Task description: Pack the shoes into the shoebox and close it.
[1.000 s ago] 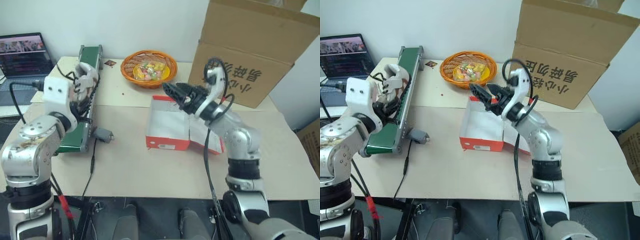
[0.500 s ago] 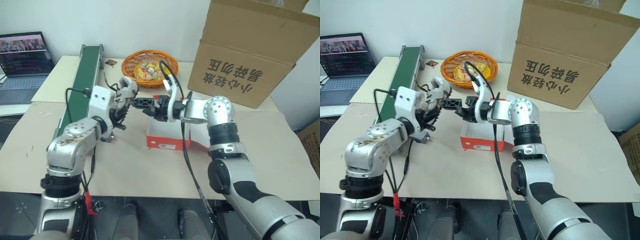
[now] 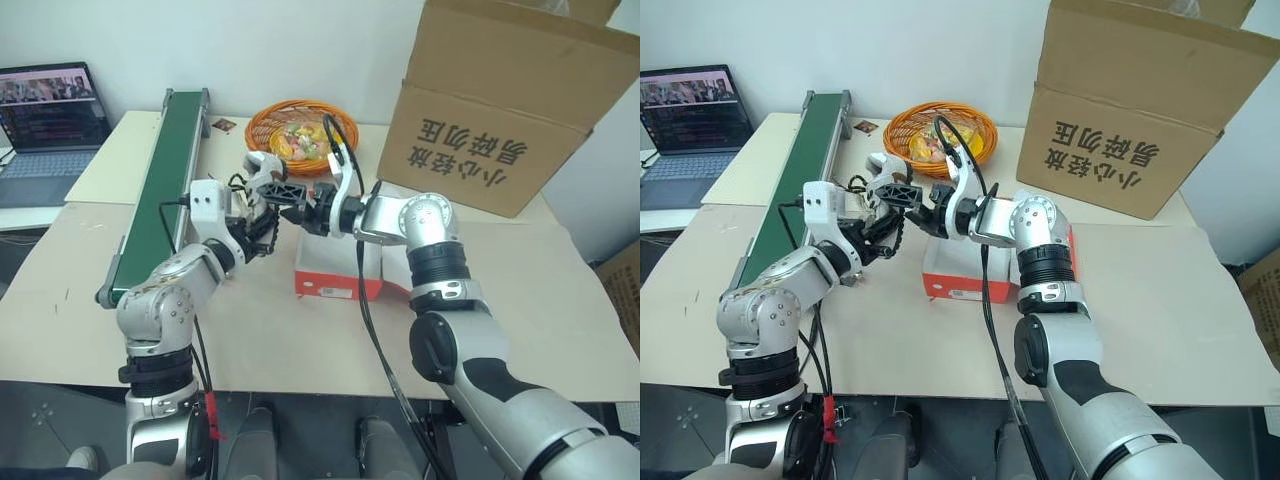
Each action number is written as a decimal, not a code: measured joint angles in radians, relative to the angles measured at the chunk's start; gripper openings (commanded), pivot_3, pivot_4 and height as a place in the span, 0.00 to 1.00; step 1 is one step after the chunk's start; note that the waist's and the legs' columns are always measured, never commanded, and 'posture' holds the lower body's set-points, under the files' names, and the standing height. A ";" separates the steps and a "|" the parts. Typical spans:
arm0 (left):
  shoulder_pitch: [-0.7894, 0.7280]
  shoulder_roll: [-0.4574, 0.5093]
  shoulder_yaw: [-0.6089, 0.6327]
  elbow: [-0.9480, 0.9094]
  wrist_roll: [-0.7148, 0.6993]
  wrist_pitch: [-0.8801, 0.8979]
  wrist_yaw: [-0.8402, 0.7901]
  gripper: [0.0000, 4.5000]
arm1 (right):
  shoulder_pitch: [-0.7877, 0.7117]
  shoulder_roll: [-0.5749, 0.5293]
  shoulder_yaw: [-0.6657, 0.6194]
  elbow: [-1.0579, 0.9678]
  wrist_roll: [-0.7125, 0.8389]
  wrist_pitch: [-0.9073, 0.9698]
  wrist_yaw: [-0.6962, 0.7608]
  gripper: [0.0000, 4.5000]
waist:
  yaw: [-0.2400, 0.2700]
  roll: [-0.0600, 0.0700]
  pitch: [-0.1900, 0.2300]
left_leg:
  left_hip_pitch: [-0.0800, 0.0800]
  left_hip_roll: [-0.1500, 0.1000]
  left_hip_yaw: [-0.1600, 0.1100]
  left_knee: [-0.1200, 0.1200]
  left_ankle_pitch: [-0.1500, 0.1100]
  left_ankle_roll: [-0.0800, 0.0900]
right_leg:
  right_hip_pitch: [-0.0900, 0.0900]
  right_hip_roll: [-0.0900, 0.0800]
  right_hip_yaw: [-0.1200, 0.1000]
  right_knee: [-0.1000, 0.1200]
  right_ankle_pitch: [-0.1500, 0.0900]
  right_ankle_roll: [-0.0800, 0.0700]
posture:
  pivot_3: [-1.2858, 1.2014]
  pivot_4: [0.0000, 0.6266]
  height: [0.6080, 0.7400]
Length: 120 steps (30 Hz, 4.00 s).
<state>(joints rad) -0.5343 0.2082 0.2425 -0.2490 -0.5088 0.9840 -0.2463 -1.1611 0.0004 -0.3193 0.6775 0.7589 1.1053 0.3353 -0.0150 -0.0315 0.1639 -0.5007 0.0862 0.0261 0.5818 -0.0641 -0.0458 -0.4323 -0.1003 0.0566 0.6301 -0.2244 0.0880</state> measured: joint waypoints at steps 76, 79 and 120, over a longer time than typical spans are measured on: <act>0.172 0.321 -0.067 -0.226 -0.138 -0.035 -0.147 0.89 | -0.039 -0.283 0.075 0.091 -0.347 -0.245 -0.079 0.29 | -0.020 0.003 0.002 | 0.001 0.000 -0.002 0.001 0.000 0.000 | 0.002 0.000 -0.001 0.000 0.000 0.000 | 0.52 0.24 0.86; 0.227 0.434 -0.073 -0.252 -0.110 -0.104 -0.259 0.89 | -0.062 -0.329 0.119 0.084 -0.345 -0.092 -0.007 0.29 | -0.025 0.004 0.002 | 0.001 0.000 -0.002 0.000 0.000 0.000 | 0.002 0.000 -0.001 0.000 -0.003 -0.006 | 0.52 0.24 0.86; 0.141 0.561 -0.091 -0.269 -0.074 -0.239 -0.422 0.90 | -0.084 -0.257 0.264 0.404 -0.577 -0.314 0.120 0.45 | -0.027 0.004 0.002 | 0.009 0.000 -0.002 -0.001 0.000 0.000 | 0.009 0.000 -0.001 0.001 -0.005 -0.008 | 0.52 0.24 0.86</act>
<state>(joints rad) -0.3931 0.7688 0.1513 -0.5179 -0.5832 0.7447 -0.6680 -1.2453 -0.2569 -0.0555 1.0813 0.1815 0.7913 0.4550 -0.0424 -0.0280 0.1660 -0.4913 0.0864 0.0245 0.5809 -0.0642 -0.0460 -0.4235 -0.1001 0.0553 0.6311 -0.2296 0.0802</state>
